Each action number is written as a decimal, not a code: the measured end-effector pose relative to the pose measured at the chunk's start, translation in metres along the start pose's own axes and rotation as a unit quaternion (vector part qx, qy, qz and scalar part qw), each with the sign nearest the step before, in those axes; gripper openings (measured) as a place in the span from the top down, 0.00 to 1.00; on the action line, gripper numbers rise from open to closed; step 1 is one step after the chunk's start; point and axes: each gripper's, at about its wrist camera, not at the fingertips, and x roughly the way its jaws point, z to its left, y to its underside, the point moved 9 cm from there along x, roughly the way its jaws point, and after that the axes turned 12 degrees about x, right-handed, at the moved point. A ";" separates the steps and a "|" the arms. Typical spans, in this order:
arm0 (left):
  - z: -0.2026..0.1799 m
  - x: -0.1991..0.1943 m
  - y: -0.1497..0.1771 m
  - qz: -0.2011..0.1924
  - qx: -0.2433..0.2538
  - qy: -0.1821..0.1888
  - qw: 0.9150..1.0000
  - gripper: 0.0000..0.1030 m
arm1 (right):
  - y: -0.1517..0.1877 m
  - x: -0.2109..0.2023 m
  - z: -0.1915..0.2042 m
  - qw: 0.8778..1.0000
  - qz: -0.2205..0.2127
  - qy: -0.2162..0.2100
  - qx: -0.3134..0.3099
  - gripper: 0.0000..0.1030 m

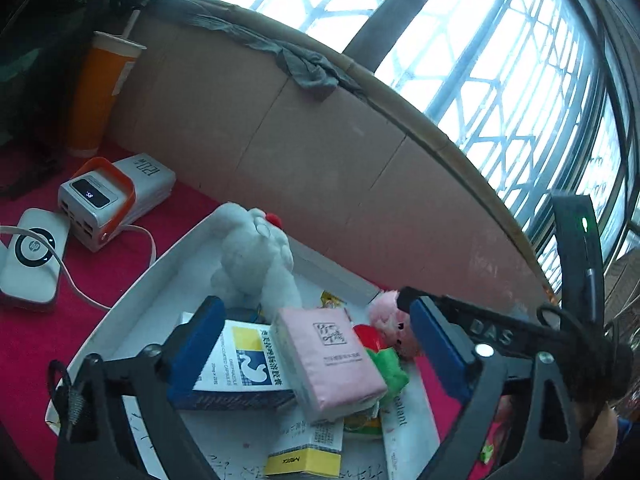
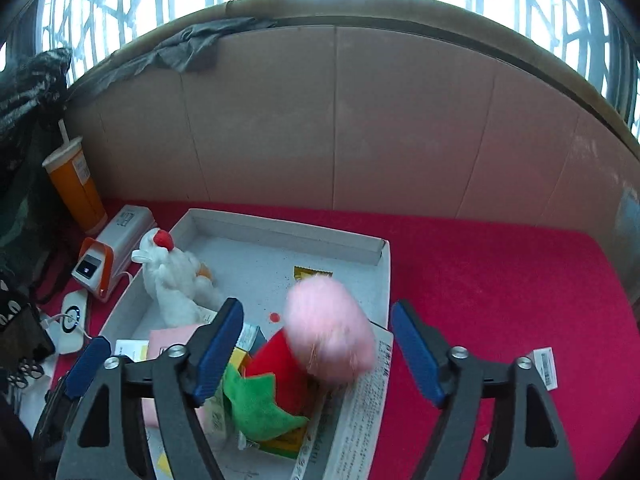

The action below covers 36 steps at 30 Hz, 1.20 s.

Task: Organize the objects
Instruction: 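Release the tissue pack from the left gripper while the right releases the pom-pom plush into the tray, then move both open grippers to the white barcode box and green snack bag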

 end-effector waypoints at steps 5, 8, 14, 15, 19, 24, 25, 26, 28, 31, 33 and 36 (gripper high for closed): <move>0.000 -0.002 -0.003 -0.011 0.012 -0.018 1.000 0.07 | -0.004 -0.013 -0.023 1.000 -0.009 0.005 0.013 0.19; -0.002 -0.002 -0.003 -0.012 0.012 -0.013 1.000 0.06 | -0.004 -0.014 -0.041 0.999 -0.001 0.017 0.027 0.18; -0.004 -0.002 -0.003 -0.013 0.015 -0.012 1.000 0.06 | -0.005 -0.018 -0.079 0.998 0.003 0.030 0.048 0.15; -0.004 -0.002 -0.003 -0.013 0.015 -0.012 1.000 0.06 | -0.005 -0.019 -0.087 0.998 0.003 0.034 0.053 0.13; -0.005 -0.003 -0.002 -0.014 0.016 -0.012 1.000 0.06 | -0.004 -0.028 -0.117 0.997 -0.008 0.049 0.061 0.07; -0.009 -0.003 -0.002 -0.016 0.022 -0.008 1.000 0.06 | 0.002 -0.044 -0.162 0.994 -0.019 0.067 0.082 0.00; -0.010 -0.003 -0.002 -0.016 0.023 -0.006 1.000 0.06 | 0.003 -0.048 -0.172 0.993 -0.024 0.071 0.087 0.00; -0.012 -0.003 -0.001 -0.017 0.024 -0.004 1.000 0.06 | 0.004 -0.051 -0.180 0.993 -0.029 0.073 0.092 0.00; -0.014 -0.005 -0.001 -0.018 0.026 0.001 0.999 0.06 | 0.006 -0.060 -0.205 0.990 -0.037 0.080 0.110 0.00; -0.019 -0.007 -0.002 -0.022 0.028 0.011 0.999 0.06 | 0.012 -0.072 -0.243 0.984 -0.040 0.096 0.147 0.00; -0.024 -0.008 -0.001 -0.023 0.033 0.020 0.999 0.06 | 0.018 -0.080 -0.269 0.979 -0.040 0.108 0.168 0.00; -0.036 -0.006 0.004 -0.012 0.046 0.038 0.998 0.06 | 0.028 -0.086 -0.294 0.976 -0.036 0.124 0.175 0.00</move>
